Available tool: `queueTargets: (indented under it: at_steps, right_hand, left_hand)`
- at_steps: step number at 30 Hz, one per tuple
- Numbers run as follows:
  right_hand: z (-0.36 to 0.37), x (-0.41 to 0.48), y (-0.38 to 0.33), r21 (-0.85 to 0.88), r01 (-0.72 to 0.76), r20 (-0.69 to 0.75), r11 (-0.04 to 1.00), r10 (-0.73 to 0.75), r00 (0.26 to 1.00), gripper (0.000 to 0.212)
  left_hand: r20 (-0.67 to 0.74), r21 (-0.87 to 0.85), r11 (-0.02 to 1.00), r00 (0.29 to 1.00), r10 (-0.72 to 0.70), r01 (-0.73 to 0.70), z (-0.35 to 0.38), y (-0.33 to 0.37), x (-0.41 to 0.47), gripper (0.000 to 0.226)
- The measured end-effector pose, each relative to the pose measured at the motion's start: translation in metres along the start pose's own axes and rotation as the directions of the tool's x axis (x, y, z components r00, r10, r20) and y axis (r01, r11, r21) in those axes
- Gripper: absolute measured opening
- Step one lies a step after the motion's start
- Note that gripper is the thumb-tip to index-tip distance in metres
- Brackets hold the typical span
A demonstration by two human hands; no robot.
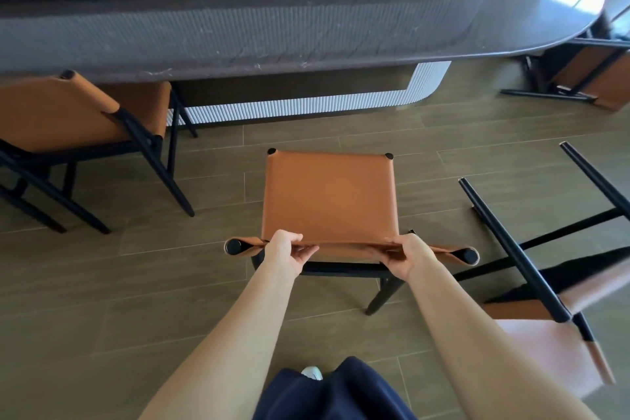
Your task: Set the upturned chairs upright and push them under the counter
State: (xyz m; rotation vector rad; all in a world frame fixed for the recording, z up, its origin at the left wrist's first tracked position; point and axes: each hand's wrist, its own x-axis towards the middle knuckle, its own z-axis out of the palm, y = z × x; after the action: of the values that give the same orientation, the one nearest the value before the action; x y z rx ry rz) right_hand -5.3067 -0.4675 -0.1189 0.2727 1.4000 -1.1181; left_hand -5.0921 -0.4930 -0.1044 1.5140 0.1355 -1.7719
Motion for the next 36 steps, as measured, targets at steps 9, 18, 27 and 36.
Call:
queueTargets:
  at_steps: [9, 18, 27, 36]
  right_hand:
    - [0.038, -0.011, -0.045, -0.02, 0.016, 0.042, 1.0, -0.015, 0.999, 0.044]
    - [0.089, -0.009, -0.1, -0.017, 0.015, 0.08, 1.0, -0.014, 0.997, 0.042]
    - [0.14, 0.006, -0.157, -0.077, -0.023, 0.051, 0.997, 0.027, 0.998, 0.035]
    - [0.174, 0.027, -0.194, -0.119, -0.002, 0.078, 0.993, 0.012, 0.997, 0.009]
  left_hand:
    - [0.025, 0.008, 1.0, 1.0, 0.007, -0.008, 0.039, 0.045, -0.006, 0.04]
    - [0.061, 0.124, 0.991, 0.997, 0.039, -0.047, 0.088, 0.094, -0.004, 0.032]
    - [-0.023, 0.173, 0.985, 0.999, 0.03, -0.026, 0.145, 0.141, 0.007, 0.023]
    - [0.031, 0.177, 0.981, 0.997, 0.075, -0.079, 0.177, 0.174, 0.021, 0.019]
